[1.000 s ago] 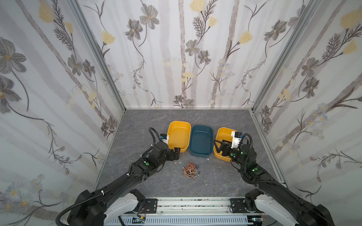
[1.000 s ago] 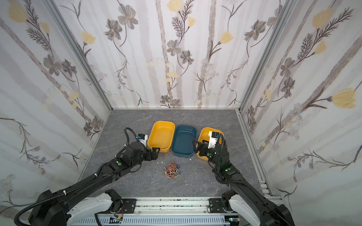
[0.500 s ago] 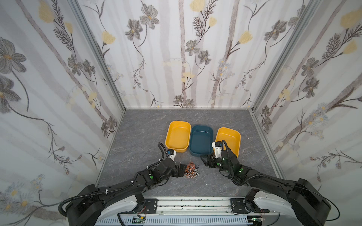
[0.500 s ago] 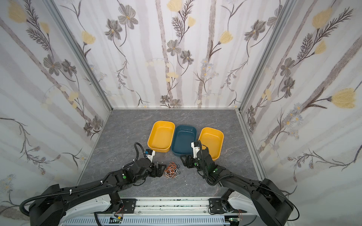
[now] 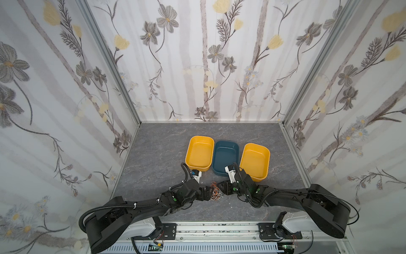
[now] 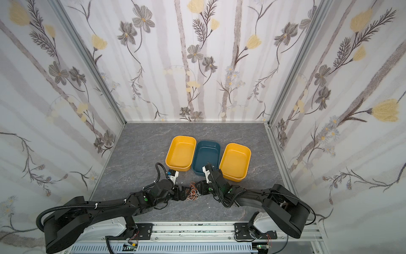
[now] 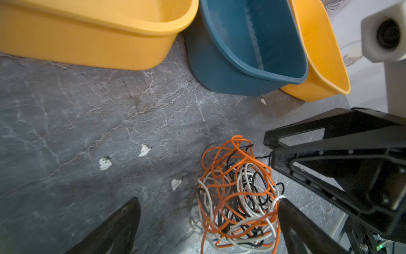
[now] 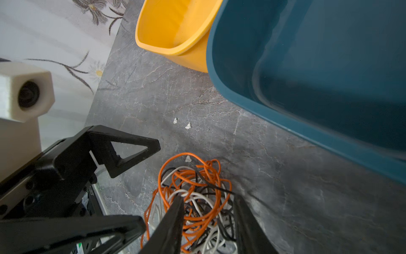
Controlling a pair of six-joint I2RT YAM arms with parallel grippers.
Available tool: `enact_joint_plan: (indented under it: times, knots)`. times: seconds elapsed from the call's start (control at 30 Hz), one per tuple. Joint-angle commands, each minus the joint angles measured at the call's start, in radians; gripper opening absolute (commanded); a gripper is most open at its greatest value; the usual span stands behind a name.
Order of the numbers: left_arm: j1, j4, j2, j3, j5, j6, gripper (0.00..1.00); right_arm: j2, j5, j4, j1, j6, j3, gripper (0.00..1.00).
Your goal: Untangle the cables
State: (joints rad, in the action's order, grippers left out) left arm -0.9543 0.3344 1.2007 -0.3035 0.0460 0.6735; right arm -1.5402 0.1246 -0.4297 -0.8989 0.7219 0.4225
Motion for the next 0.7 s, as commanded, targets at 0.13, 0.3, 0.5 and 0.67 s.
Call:
enact_joint_plan:
  times: [0.13, 0.3, 0.5, 0.67]
  knots:
    - [-0.002, 0.145, 0.096, -0.026, -0.022, 0.011, 0.96, -0.025, -0.039, -0.022, -0.010, 0.014, 0.009, 0.29]
    - [-0.003, 0.180, 0.182, -0.057, -0.033, 0.016, 0.85, -0.010, -0.058, 0.019, -0.017, 0.009, 0.023, 0.14]
    - [-0.004, 0.122, 0.277, -0.125, -0.012, 0.031, 0.56, 0.064, -0.108, 0.037, -0.018, 0.013, -0.008, 0.03]
    - [-0.004, 0.099, 0.275, -0.137, -0.001, 0.040, 0.44, 0.183, -0.218, 0.130, -0.016, -0.002, -0.014, 0.00]
